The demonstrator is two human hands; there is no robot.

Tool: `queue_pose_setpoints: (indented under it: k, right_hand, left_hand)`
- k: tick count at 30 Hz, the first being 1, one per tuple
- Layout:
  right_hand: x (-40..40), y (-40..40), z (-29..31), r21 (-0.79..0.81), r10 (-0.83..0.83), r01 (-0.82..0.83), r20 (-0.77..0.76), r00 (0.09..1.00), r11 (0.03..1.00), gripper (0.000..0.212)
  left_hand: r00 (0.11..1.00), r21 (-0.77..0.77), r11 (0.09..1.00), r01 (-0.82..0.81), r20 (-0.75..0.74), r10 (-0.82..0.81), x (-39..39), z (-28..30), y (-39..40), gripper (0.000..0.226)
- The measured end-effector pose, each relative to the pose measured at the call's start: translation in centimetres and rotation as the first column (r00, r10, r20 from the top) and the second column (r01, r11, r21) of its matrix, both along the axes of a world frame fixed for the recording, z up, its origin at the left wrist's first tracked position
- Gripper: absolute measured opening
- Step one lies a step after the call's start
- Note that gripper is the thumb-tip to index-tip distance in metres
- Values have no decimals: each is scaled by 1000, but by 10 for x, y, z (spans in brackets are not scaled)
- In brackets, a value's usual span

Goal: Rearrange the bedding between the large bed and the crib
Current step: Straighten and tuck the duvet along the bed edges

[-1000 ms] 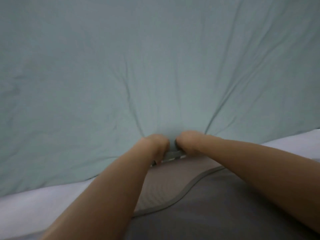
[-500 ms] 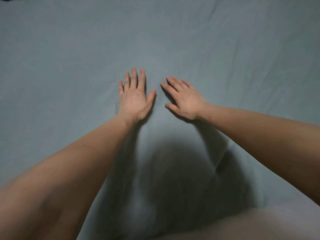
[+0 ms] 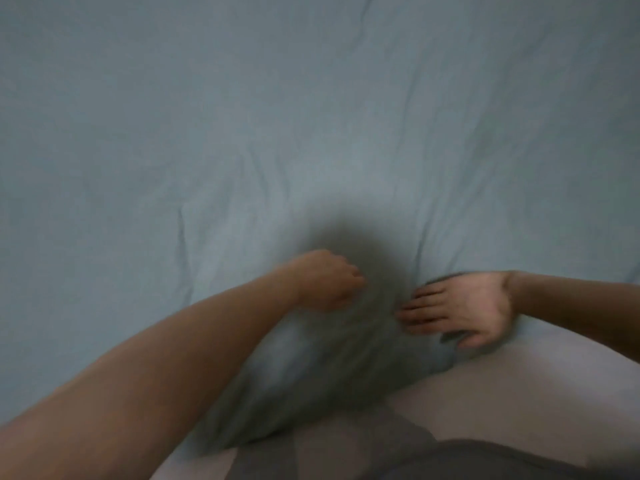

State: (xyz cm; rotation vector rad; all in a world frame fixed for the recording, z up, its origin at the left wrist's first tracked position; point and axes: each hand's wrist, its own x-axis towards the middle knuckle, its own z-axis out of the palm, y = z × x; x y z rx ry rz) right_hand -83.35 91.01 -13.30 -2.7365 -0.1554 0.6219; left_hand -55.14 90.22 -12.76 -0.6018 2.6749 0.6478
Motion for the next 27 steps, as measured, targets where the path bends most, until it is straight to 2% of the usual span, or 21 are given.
queue_pose_setpoints:
  k: [2, 4, 5, 8, 11, 12, 14, 16, 20, 21, 24, 27]
  right_hand:
    - [-20, -17, 10, -75, -32, 36, 54, 998, 997, 47]
    - [-53, -30, 19, -126, -83, 81, -5, 997, 989, 35]
    - [-73, -32, 23, -147, -101, 89, -73, 992, 985, 34]
    - [-121, -36, 22, -160, -82, 39, -272, 959, 986, 43]
    - [-165, -28, 22, -166, -125, 34, -582, 804, 986, 52]
    - [-178, -22, 23, -197, -159, 47, -603, 782, 979, 51]
    - [-198, -8, 16, -244, -233, 103, -595, 769, 964, 53]
    - [-222, 4, 9, -328, -322, 152, -562, 762, 932, 61]
    - [-241, 23, -11, -496, -495, 245, -470, 731, 833, 68]
    - [-243, 24, -18, -515, -496, 249, -423, 758, 820, 65]
    - [-245, 15, -28, -549, -426, 227, -267, 864, 805, 39]
    - [-240, 9, -21, -464, -536, 391, -235, 811, 795, 17]
  left_hand:
    - [970, -13, 971, -240, -48, 239, -26, 10, -16, 29]
    - [905, 77, 909, -411, -90, 416, -63, 20, -20, 27]
    - [885, 120, 887, -446, -86, 457, -85, 23, -15, 26]
    - [909, 159, 899, -408, -19, 416, -144, 17, 19, 30]
    - [931, 151, 925, -348, 169, 323, -210, 3, 66, 60]
    - [915, 124, 922, -367, 228, 334, -232, -2, 80, 71]
    - [848, 36, 892, -451, 329, 416, -264, -11, 98, 91]
    - [774, -83, 844, -530, 360, 521, -298, -20, 105, 96]
    - [704, -208, 779, -591, 339, 625, -341, -45, 91, 66]
    - [701, -196, 773, -603, 332, 631, -346, -48, 85, 65]
    - [744, -128, 781, -611, 244, 622, -346, -39, 62, 63]
    - [803, -83, 835, -544, 236, 547, -332, -17, 43, 47]
